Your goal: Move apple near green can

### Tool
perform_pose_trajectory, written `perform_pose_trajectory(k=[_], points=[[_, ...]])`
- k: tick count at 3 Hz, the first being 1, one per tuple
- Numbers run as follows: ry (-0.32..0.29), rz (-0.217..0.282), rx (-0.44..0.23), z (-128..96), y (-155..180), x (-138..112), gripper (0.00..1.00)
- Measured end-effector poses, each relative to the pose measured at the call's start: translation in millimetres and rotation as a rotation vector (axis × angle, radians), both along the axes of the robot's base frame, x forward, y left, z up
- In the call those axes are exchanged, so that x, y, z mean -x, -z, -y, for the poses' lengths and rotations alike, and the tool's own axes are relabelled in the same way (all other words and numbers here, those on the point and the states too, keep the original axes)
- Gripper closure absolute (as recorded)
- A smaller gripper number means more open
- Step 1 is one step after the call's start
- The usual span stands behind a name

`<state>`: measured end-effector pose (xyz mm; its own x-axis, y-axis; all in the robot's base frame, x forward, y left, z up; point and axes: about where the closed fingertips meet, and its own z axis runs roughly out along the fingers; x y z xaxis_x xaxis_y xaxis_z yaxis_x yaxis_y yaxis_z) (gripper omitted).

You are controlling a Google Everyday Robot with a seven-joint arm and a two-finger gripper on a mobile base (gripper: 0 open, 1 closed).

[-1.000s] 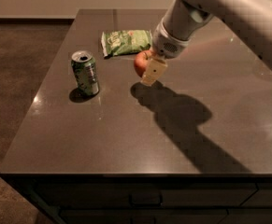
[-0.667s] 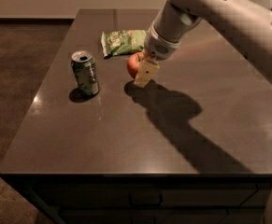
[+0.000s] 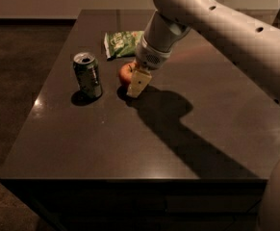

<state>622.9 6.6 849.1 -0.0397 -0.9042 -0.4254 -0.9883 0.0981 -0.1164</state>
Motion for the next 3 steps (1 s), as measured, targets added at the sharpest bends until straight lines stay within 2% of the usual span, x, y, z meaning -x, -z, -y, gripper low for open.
perform_pose_trajectory(k=[1,2,3], points=[[-0.047,-0.003,-0.019,-22,-1,12,1.0],[-0.077,-0.005,-0.02,-39,4,13,0.72],[-0.085,-0.009,-0.023,-45,4,10,0.48]])
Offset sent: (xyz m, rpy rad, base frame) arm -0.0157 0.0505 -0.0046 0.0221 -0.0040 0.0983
